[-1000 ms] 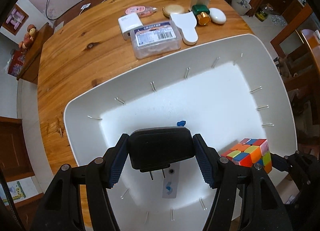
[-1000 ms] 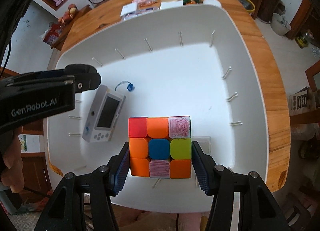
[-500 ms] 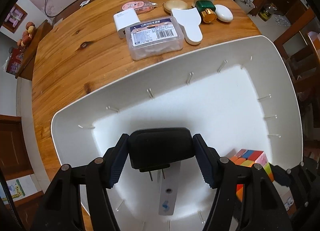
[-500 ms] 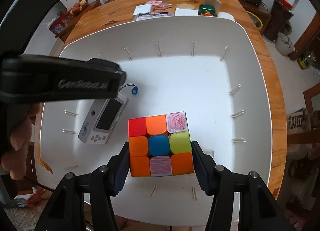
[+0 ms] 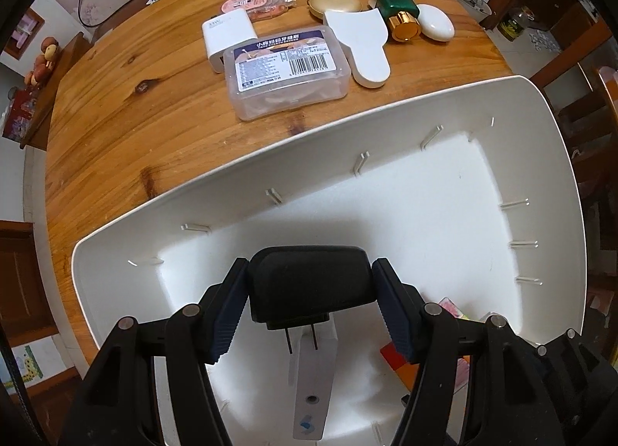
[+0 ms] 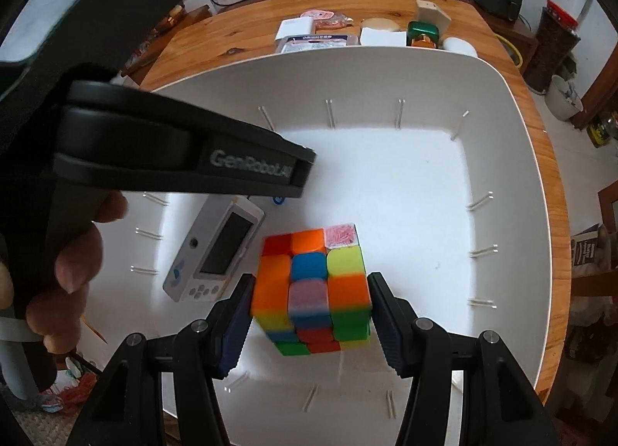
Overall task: Organize rigid objects
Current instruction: 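Open the left tool over the tray while the right tool releases the cube, then raise both open tools away from the tray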
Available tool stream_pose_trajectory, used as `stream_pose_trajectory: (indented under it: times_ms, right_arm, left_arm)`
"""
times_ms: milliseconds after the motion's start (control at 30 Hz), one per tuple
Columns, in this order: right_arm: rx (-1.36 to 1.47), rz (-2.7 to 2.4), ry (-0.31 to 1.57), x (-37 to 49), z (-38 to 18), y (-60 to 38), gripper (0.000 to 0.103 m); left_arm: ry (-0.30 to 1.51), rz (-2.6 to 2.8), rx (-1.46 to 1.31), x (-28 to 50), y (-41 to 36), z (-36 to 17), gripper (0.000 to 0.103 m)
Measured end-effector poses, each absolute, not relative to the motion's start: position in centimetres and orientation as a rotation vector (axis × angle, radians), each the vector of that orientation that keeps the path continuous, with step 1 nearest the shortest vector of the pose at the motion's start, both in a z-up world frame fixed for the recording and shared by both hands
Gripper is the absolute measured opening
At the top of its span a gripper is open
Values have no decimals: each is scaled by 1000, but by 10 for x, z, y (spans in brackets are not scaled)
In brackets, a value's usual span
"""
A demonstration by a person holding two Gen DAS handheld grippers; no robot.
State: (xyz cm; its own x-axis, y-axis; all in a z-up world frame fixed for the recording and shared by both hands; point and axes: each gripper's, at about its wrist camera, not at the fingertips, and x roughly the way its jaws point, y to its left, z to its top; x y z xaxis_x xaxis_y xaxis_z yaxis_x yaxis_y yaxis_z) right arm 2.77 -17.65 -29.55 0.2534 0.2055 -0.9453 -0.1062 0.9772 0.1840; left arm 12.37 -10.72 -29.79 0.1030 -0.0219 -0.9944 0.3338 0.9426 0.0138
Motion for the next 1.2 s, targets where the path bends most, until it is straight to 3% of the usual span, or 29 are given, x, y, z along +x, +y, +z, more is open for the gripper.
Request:
stream_pose_trajectory:
  times_ms: [100,167,233,600,833,900,1200]
  right_arm:
    - [92,220,1296,28,-295,-176,60]
    - [98,220,1296,29,-295,-177,67]
    - [105,214,1290,29,-293,-179,71]
    - [129,229,1253,31,-284,-181,71]
    - [123,244,1230,29,-274,-180,71]
    - [121,246,1223,28,-270,-181,71]
    - [106,241,1168,20,-244,-183,71]
  left_arm:
    - [1460,-272,247,124,-106,-299,68]
    - [1473,-282,229,124,-105,-300,69]
    - [1475,-287,220,123,-104,-300,75]
    - [1419,-264,247,119,-97,-281,94]
    - [1341,-271,251,111,-96,-253,96]
    - [1325,-270,246,110,-100,-247,102]
    - [1241,-269,220,102,-90,-206,102]
